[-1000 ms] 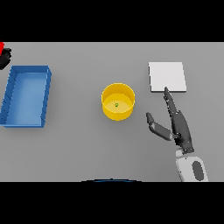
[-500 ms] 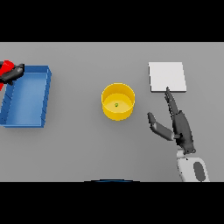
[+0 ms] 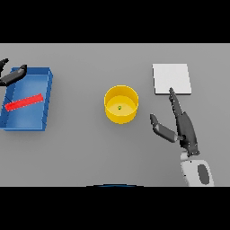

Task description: Pick up the red beaker and tilt it to pour out 1 green nut into yellow bowl. Pick up the yellow bowl and place it on the metallic measuring scale.

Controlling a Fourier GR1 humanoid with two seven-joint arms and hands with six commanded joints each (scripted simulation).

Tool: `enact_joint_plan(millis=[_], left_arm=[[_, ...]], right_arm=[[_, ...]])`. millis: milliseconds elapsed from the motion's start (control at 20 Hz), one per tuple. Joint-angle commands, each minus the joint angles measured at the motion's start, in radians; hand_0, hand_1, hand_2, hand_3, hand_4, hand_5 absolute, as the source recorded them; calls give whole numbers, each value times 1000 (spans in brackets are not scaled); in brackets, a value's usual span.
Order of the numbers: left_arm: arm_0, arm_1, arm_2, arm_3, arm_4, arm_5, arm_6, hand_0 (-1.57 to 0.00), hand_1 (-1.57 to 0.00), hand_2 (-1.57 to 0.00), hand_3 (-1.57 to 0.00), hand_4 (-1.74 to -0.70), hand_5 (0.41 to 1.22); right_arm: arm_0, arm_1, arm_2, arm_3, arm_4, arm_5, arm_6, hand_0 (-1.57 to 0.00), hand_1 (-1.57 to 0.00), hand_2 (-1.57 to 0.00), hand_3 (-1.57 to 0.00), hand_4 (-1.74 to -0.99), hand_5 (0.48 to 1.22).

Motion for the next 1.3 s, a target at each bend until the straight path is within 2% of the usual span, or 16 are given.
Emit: enact_joint_plan(millis=[0,50,100,200,250,350,450,500,600,750,900,1100,1250], left_arm=[[-4,2,6,-8,5,3,-9,-80,-73,-69,-72,-776,631],[7,-3,9,-20,10,14,-30,-64,-58,-55,-57,-778,633],[7,-12,13,-25,14,26,-40,-51,-46,-44,-45,-779,635],[18,-22,25,-45,33,36,-59,-32,-29,-28,-29,-786,652],[7,-28,27,-39,36,39,-57,-25,-23,-22,-23,-793,657],[15,-35,24,-61,43,38,-65,-16,-15,-14,-14,-799,666],[39,-37,23,-89,50,46,-52,-10,-9,-8,-9,-802,678],[36,-45,18,-85,47,48,-48,-8,-7,-7,-7,-806,683],[35,-41,22,-92,54,44,-34,-5,-4,-4,-4,-809,688],[46,-36,29,-96,62,40,-45,-2,-2,-1,-2,-811,689],[39,-27,33,-84,63,28,-43,0,0,0,0,-805,691],[48,-29,31,-78,61,21,-75,0,0,0,0,-808,695],[44,-28,35,-84,65,25,-55,1,1,1,1,-809,693]], right_arm=[[-4,15,15,5,18,-9,21,1,1,1,1,-1144,644],[-6,1,23,-1,61,-24,61,1,1,1,1,-1131,631],[-22,-16,25,-1,68,-12,65,1,1,1,1,-1115,638],[-60,-60,56,5,88,47,36,1,1,1,1,-1080,662],[-79,-90,76,4,111,78,35,1,1,1,1,-1088,665],[-156,-158,108,44,212,100,90,1,1,1,1,-1122,649],[-226,-207,157,74,302,126,94,1,1,1,1,-1132,631],[-250,-232,181,82,338,139,67,1,1,1,1,-1137,626],[-316,-279,236,111,407,193,58,1,1,1,1,-1150,630],[-418,-312,306,163,472,251,-1,1,1,1,1,-1162,637],[-494,-324,366,206,520,306,-27,1,1,1,1,-1161,643],[-580,-318,424,327,566,334,-80,1,1,1,1,-1156,642],[-628,-296,473,402,589,375,-97,1,1,1,1,-1157,652]])
